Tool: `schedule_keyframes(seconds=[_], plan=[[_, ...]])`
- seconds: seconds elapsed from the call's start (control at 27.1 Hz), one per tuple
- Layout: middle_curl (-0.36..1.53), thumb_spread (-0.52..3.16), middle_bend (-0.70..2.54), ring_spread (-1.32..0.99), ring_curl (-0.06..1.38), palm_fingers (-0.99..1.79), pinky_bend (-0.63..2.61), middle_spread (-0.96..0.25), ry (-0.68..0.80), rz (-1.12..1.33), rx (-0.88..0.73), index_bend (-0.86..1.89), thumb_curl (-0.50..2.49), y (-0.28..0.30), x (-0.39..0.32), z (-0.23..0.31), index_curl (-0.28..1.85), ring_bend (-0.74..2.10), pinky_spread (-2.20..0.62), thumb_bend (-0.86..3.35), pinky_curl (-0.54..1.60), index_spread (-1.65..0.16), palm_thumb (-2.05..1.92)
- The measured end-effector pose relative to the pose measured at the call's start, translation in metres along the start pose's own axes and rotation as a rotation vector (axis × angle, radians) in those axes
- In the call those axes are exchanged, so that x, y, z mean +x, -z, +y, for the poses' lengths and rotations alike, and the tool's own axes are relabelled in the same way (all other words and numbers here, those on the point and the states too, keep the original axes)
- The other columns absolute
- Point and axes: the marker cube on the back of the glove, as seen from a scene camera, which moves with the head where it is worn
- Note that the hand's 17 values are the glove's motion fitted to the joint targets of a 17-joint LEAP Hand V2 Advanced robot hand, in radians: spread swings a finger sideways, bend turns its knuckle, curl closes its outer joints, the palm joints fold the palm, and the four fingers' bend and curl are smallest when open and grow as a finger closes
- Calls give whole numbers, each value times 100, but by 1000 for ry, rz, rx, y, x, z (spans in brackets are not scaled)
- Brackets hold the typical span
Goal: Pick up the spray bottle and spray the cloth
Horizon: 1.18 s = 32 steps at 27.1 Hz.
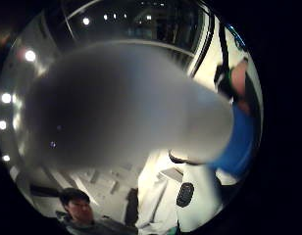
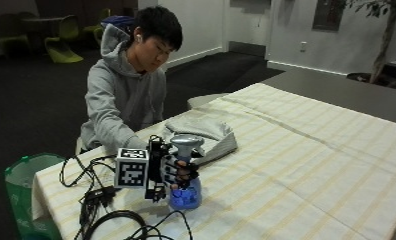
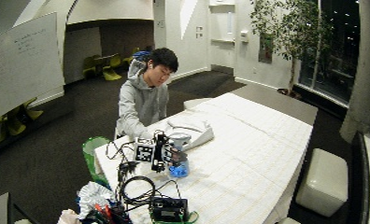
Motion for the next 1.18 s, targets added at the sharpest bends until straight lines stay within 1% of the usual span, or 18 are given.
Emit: schedule_keyframes(seconds=[0.07, 0.3, 0.41, 0.59, 0.66, 0.89, 1.03, 1.18], plan=[[46, 76, 66, -12, 39, 136, 39, -7, -28, -16, 10, 24, 44, -2, 0, -2, 27, 66, -13, 3, 35, -21, 92], [48, 47, 66, -14, 40, 136, 35, -7, -53, -4, -51, 38, 52, -9, -1, -6, 36, 62, -20, 1, 36, -21, 100], [46, 39, 59, -14, 40, 133, 35, -8, -45, -6, -63, 44, 55, -11, -2, -7, 39, 59, -21, -1, 37, -21, 102], [47, 31, 64, -14, 40, 137, 34, -8, -17, 21, -50, 45, 58, -16, -5, -7, 43, 57, -21, -3, 37, -20, 103], [48, 29, 64, -14, 41, 140, 35, -7, 12, 61, -75, 47, 59, -17, -11, -4, 45, 57, -22, -4, 38, -20, 101], [48, 23, 62, -15, 42, 141, 36, -7, 162, 262, -248, 51, 62, -21, -55, 4, 48, 59, -25, -3, 39, -19, 101], [48, 19, 61, -16, 43, 141, 37, -7, 259, 400, -445, 53, 64, -23, -99, 17, 50, 59, -26, -4, 40, -19, 100], [49, 16, 64, -16, 43, 142, 36, -8, 334, 529, -648, 53, 65, -28, -141, 41, 51, 59, -27, -4, 40, -18, 100]])
